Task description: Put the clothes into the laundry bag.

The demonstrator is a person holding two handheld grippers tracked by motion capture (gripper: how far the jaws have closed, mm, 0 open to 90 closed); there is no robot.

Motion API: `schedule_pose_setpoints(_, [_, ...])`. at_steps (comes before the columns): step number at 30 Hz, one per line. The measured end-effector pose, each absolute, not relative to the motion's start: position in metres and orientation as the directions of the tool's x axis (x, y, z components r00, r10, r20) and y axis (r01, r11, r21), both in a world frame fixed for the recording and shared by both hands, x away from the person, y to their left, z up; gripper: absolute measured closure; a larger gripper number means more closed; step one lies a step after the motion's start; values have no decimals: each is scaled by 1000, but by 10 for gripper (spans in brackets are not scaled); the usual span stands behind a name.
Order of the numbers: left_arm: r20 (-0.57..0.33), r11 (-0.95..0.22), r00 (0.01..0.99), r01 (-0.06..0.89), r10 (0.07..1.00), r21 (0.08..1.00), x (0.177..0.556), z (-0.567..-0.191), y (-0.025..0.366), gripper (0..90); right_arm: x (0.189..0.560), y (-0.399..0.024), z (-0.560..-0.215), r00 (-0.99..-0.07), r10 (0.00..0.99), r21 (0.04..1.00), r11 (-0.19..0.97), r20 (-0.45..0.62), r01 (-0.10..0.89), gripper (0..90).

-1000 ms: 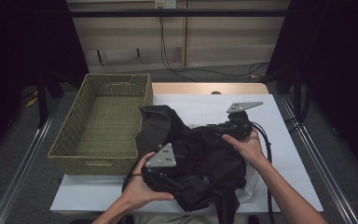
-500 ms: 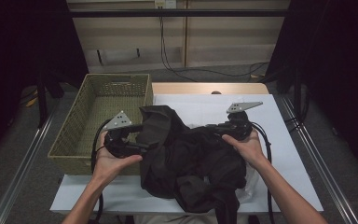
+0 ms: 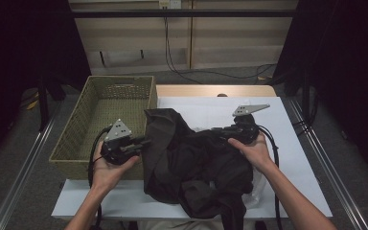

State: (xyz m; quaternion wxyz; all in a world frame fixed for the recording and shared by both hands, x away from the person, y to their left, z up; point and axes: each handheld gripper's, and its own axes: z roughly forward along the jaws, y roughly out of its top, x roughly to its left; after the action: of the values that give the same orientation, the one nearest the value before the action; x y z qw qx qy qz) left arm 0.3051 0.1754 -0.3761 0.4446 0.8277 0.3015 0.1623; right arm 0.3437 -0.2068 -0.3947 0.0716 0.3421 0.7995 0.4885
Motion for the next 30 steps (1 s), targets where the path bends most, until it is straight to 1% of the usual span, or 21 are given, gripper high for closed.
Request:
schedule_pose_setpoints(1, [10, -436, 774, 345, 633, 831, 305, -376, 174, 845, 344, -207, -395, -756, 617, 830, 289, 219, 477, 898])
schedule_pose_setpoints(3, [-13, -423, 782, 351, 623, 836, 305, -376, 171, 879, 343, -207, -395, -755, 619, 831, 288, 218, 477, 898])
schedule_pose_setpoints(4, [-19, -410, 789, 340, 614, 846, 303, -375, 169, 883, 343, -207, -394, -755, 619, 831, 287, 219, 476, 898])
schedule_pose_setpoints(6, [-58, -379, 825, 319, 562, 869, 300, -370, 164, 885, 343, -207, -394, -756, 618, 832, 288, 217, 474, 898])
schedule_pose_setpoints(8, [-69, -361, 847, 297, 527, 884, 297, -362, 155, 886, 344, -207, -394, -755, 618, 831, 286, 221, 477, 897])
schedule_pose_setpoints(10, [-78, -343, 861, 281, 502, 896, 296, -356, 145, 889, 344, -208, -395, -754, 620, 830, 287, 219, 478, 898])
schedule_pose_setpoints(14, [-130, -291, 899, 268, 419, 918, 298, -349, 119, 890, 344, -208, -394, -751, 622, 830, 286, 219, 479, 898])
schedule_pose_setpoints(17, [-112, -311, 921, 238, 373, 920, 299, -346, 90, 890, 345, -208, -396, -748, 626, 829, 283, 222, 483, 898])
schedule_pose_setpoints(21, [-102, -332, 953, 198, 285, 922, 298, -339, 57, 891, 345, -208, -396, -746, 626, 827, 280, 228, 487, 898])
schedule_pose_setpoints(27, [-136, -299, 972, 190, 193, 935, 292, -334, 18, 891, 346, -209, -397, -744, 621, 827, 265, 247, 496, 898])
schedule_pose_setpoints(29, [-114, -356, 978, 171, 175, 919, 290, -340, 5, 891, 346, -209, -397, -746, 617, 826, 265, 251, 497, 898])
schedule_pose_setpoints(30, [-122, -362, 978, 177, 169, 915, 291, -346, -1, 891, 346, -209, -396, -747, 613, 827, 261, 256, 497, 898])
